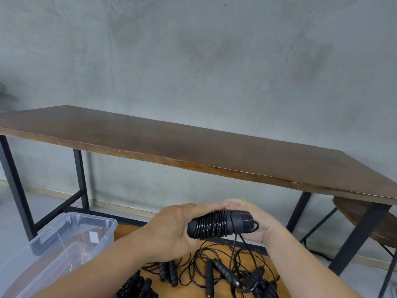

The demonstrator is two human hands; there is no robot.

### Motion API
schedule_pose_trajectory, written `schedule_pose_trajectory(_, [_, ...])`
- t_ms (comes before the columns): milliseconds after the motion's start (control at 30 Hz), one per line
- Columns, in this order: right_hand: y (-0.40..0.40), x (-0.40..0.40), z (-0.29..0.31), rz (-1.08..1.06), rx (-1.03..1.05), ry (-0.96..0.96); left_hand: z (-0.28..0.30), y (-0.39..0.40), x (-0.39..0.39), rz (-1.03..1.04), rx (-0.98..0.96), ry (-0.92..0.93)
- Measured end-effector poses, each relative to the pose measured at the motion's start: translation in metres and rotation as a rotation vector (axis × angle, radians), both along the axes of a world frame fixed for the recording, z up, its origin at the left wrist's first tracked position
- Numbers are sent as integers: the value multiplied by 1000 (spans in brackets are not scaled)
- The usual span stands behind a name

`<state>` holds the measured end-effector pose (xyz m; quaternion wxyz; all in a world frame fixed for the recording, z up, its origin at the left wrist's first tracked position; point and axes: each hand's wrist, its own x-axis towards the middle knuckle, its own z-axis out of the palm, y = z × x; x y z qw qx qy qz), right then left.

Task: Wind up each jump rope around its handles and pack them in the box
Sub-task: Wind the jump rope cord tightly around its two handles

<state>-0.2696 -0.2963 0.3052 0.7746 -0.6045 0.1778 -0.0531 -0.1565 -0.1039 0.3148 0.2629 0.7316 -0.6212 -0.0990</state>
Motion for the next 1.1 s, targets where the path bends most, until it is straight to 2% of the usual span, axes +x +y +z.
schedule_pose_trajectory(133, [14,5,-16,-159,195,-60,-4,-3,1,44,-57,122])
schedule_pose_trajectory(300, [24,9,-30,-223,243,-88,-10,-7,7,101,-75,110])
schedule_pose_trajectory(600, [49,7,-34,-346,105,-44,-14,-16,17,234,-108,-36])
schedule_pose_trajectory(733, [58,0,-30,-297,-212,90,-19,-20,22,302,-80,-188])
schedule_pose_trajectory(900, [64,-13,-19,-137,-994,350,-22,-24,25,362,54,-465])
schedule_pose_trajectory(1100, [70,-19,-2,58,-1466,523,-26,-27,23,330,162,-638])
